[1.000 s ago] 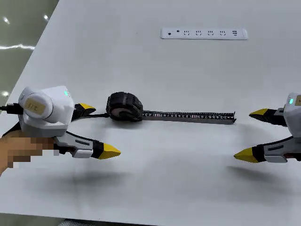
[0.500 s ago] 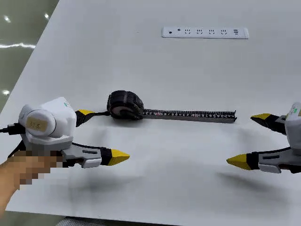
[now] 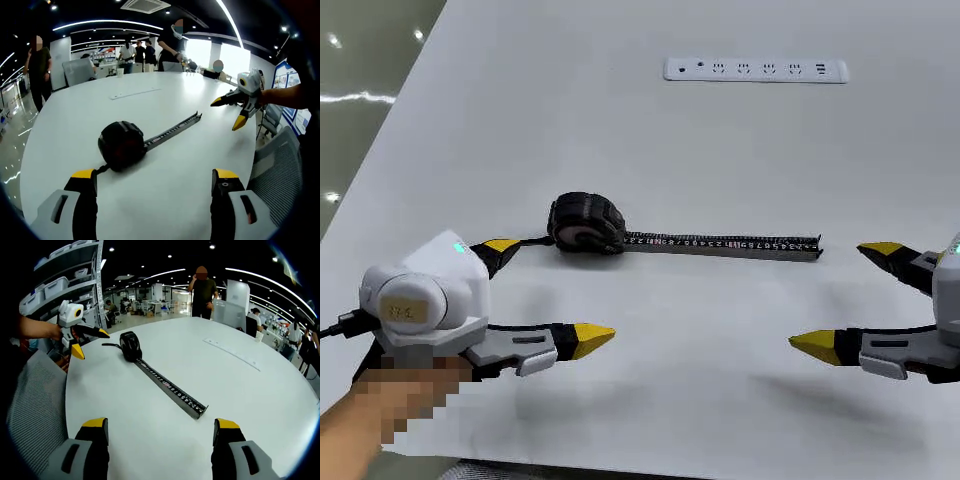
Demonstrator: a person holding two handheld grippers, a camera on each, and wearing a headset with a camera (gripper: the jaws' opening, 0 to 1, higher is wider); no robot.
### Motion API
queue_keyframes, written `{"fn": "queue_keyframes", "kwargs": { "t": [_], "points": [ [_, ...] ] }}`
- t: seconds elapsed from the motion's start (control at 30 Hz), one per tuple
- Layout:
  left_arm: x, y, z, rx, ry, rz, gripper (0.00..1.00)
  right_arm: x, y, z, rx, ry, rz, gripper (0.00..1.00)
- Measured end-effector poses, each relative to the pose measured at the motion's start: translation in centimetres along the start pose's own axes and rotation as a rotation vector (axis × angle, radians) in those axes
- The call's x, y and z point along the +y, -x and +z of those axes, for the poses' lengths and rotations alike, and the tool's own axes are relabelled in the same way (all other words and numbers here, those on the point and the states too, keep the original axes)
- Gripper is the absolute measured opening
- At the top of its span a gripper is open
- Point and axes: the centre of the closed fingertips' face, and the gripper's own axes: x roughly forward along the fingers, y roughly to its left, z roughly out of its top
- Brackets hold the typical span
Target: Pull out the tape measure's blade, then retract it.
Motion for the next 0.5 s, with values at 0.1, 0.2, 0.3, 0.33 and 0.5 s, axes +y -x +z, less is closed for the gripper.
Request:
{"fn": "queue_keyframes", "kwargs": {
  "t": [0.1,0.2,0.3,0.33,0.5],
  "points": [
    [-0.4,0.1,0.1,-0.010,0.005,0.015,0.94,0.3,0.2,0.1,-0.013,-0.013,-0.013,0.87],
    [-0.7,0.3,0.3,-0.029,0.030,0.032,0.94,0.7,0.3,0.3,-0.024,-0.024,-0.024,0.88],
    [-0.8,0.3,0.3,-0.038,0.032,0.047,0.94,1.0,0.4,0.5,-0.043,-0.043,-0.034,0.90],
    [-0.7,0.3,0.2,-0.038,0.034,0.053,0.94,1.1,0.5,0.6,-0.047,-0.048,-0.040,0.90],
    [-0.6,0.4,0.4,-0.043,0.042,0.071,0.96,1.9,0.7,1.0,-0.066,-0.064,-0.049,0.93]
  ]
}}
